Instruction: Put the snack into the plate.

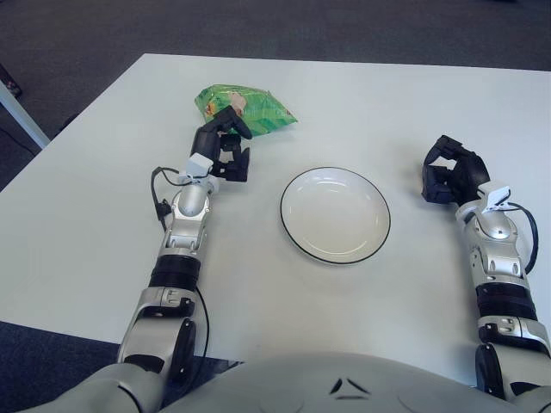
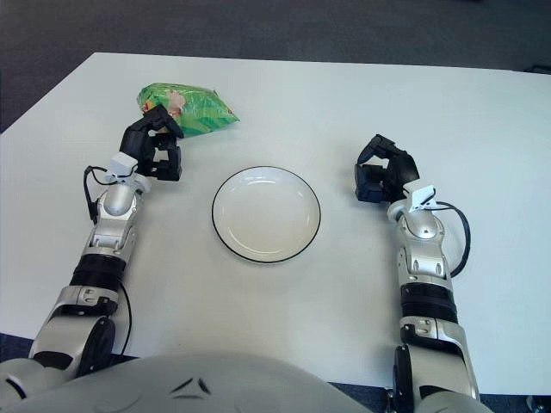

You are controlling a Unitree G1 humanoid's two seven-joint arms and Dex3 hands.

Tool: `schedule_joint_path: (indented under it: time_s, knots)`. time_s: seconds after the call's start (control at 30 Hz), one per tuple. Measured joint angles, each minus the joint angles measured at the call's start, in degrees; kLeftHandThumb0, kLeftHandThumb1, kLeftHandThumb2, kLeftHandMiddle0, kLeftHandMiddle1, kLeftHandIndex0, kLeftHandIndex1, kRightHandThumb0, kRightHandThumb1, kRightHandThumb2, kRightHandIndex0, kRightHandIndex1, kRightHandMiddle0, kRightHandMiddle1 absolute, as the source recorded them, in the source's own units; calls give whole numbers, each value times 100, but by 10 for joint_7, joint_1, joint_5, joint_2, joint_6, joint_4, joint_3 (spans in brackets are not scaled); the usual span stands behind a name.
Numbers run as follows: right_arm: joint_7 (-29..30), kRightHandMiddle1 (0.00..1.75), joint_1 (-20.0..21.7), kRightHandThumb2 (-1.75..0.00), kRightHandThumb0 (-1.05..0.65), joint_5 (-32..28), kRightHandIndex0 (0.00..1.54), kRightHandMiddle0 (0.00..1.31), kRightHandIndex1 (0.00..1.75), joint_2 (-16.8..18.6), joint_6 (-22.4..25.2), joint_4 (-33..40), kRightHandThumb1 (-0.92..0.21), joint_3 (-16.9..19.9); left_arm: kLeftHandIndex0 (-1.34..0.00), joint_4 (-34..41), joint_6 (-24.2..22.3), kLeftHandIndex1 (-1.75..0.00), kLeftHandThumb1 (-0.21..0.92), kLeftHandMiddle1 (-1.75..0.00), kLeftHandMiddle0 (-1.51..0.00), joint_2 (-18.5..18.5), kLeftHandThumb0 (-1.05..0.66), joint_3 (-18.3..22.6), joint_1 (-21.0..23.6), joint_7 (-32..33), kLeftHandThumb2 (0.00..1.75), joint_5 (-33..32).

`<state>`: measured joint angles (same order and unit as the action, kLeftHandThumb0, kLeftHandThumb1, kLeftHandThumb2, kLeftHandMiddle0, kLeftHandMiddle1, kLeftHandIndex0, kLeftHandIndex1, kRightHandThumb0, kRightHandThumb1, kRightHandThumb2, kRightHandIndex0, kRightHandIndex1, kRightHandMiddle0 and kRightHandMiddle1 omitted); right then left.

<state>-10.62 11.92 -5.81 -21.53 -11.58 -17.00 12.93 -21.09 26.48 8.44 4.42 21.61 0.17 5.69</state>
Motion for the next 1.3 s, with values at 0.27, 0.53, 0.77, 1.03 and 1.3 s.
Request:
schedule_joint_path:
  time_s: [0.27,0.53,0.77,1.03,1.3]
  knots:
    - [-2,175,1,-136,-50,1,132,64,175,-2,2,0,-29,1,-71,39,-13,-175,20,-175,-125,21,-53,5,18,19,146,24]
    - [-2,175,4,-137,-50,1,132,64,175,-3,11,0,-28,1,-69,83,-38,-175,23,-175,-126,45,-52,-9,50,57,143,118]
    - [-4,175,7,-135,-50,1,131,64,175,-3,17,-1,-29,0,-66,92,-68,-175,26,-175,-123,86,-50,-21,94,62,138,175]
    - [-9,175,12,-132,-49,1,129,62,175,-3,17,-5,-32,-4,-66,98,-93,-175,26,-175,-127,110,-51,-36,108,61,139,202]
    - [-9,175,14,-131,-48,2,128,61,175,-4,19,-6,-33,-8,-57,91,-127,-175,37,-174,-110,127,-47,-54,146,53,125,222]
